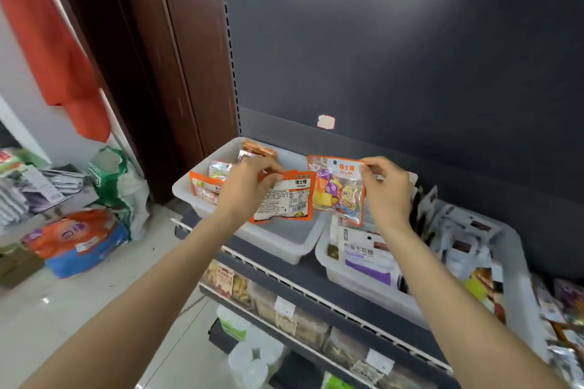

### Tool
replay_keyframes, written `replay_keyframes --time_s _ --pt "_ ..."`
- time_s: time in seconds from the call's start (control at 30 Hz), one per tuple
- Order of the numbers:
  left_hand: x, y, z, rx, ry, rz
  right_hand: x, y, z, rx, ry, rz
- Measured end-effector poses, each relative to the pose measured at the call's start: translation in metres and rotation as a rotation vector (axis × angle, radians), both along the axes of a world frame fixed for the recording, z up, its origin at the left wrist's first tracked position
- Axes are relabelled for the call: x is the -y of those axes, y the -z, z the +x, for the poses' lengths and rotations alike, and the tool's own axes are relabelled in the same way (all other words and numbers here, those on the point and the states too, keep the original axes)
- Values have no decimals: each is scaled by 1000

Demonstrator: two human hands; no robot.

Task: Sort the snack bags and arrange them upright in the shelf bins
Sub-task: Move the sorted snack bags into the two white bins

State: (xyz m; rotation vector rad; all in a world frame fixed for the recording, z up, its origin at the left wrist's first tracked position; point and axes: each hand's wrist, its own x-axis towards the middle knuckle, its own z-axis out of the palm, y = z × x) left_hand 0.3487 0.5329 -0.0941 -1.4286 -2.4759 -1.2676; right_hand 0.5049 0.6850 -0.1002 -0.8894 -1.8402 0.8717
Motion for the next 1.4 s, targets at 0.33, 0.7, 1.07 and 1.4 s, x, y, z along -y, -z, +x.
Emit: replay_keyframes --time_s 0.33,0.7,1.07,1.4 --pt "-99 46 -103 55 220 -258 -45 7 -57 95 299 -34" --pt "-184 101 -147 -105 577 -394 -36 30 -79 180 502 -22" --pt "-157 108 -203 -217 490 -372 -29 74 -155 283 340 -197" --pt "-144 105 -200 -60 565 -514 -38 104 -180 540 377 -235"
